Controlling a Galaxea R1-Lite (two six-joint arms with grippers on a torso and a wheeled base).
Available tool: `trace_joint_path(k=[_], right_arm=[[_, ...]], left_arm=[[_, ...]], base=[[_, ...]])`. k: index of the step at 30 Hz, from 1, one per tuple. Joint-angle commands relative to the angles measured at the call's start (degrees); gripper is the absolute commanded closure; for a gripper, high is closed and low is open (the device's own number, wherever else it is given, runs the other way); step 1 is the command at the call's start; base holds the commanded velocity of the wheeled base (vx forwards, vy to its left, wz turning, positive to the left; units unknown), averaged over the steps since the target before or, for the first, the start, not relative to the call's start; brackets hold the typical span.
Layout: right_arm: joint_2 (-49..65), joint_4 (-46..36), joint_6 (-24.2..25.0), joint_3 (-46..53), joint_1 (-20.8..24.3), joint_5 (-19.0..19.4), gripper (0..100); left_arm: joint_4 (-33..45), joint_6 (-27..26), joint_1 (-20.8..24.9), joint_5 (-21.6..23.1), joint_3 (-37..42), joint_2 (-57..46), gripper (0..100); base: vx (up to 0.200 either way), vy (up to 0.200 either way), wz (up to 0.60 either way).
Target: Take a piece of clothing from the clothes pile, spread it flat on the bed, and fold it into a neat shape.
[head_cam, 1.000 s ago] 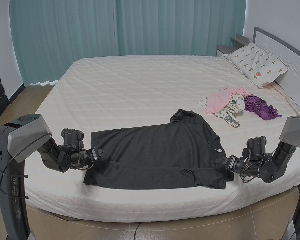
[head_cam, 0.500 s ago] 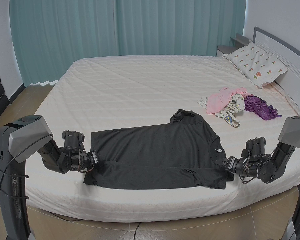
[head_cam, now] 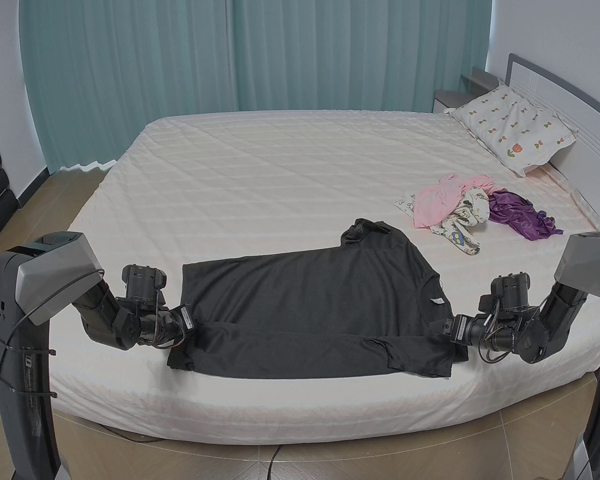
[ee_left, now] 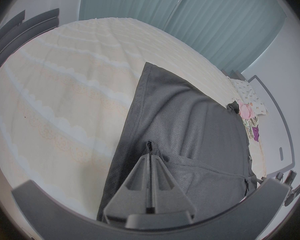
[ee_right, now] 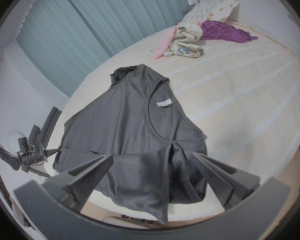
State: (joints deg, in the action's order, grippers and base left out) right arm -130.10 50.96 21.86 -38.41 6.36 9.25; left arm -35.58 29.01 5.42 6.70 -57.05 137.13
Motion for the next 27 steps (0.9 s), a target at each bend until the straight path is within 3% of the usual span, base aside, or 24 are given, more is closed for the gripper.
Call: trace_joint_path(k=[1,14,15,27], right_arm=[[-1.56,-0.16,-0.32,-1.31,-0.30,0.06,0],[-4.46,0.28,-0.32,-3.34,-1.27,3.23,0],[-4.46,0.28,-0.32,-3.25,-1.18,3.23,100],[-4.02,0.46,0.29,-3.77,-1.79,3.23,100]], left_arm=[[-0.19,0.87,0.02,-0.03,-0.16,-0.20,100],[0.08,1.04,0.02,-0.03,-0.25,-0.29,100],[0.08,1.04,0.02,-0.03,-0.25,-0.20,100],[0.08,1.22,0.02,-0.03,-0.25,-0.02,100]], base=[[0.000,0.000,0.00],[0.000,0.000,0.00],[0.000,0.000,0.00],[0.000,0.000,0.00]])
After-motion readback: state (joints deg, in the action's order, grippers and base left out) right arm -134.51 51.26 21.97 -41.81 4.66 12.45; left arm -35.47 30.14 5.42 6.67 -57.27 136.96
